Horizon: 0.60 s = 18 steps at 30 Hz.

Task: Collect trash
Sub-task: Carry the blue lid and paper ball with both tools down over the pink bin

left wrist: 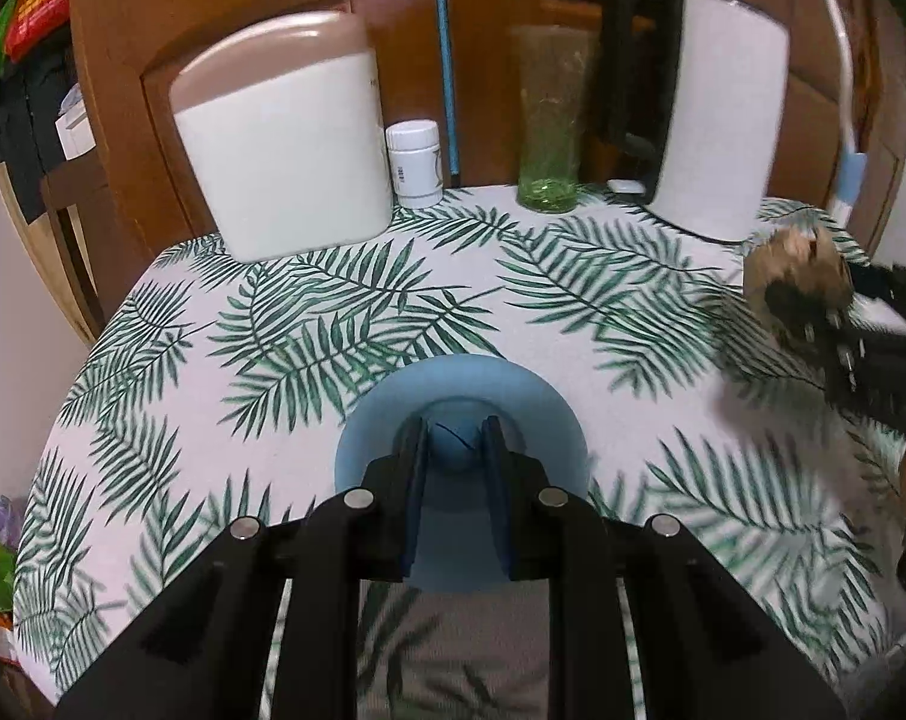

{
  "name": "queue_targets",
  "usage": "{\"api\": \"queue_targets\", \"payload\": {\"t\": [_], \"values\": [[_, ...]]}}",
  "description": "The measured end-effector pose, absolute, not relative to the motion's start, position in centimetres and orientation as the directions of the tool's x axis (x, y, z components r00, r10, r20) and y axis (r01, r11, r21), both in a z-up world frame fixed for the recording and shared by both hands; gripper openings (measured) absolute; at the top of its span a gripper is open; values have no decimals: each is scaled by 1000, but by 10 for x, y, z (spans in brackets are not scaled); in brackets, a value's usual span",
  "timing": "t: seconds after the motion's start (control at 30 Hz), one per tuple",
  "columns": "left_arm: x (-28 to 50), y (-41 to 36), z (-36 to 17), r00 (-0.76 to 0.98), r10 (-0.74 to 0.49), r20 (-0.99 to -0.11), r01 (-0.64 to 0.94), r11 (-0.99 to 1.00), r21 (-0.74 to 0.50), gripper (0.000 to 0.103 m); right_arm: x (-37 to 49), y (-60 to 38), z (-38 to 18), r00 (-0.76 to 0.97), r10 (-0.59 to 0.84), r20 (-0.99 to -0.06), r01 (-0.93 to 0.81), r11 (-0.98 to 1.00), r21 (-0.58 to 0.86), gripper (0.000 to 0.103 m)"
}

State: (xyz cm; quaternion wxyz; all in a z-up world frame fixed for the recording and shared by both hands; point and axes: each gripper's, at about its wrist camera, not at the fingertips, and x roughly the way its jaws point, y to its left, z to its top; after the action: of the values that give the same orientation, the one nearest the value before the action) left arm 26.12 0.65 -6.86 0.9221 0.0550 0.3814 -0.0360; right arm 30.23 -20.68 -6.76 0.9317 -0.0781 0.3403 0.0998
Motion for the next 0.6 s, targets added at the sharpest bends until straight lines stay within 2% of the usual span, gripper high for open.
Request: {"api": "queue_targets", "payload": {"t": [0.4,0.6], "values": [[130,7,-41,728,-85,-681,166,985,54,18,142,-178,-43,750,257,-609,-363,930,-55,70],[58,7,-47,719,-103,-688,190,980,52,18,59,-162,-51,727,304,-616,-419,907,-47,70]]}}
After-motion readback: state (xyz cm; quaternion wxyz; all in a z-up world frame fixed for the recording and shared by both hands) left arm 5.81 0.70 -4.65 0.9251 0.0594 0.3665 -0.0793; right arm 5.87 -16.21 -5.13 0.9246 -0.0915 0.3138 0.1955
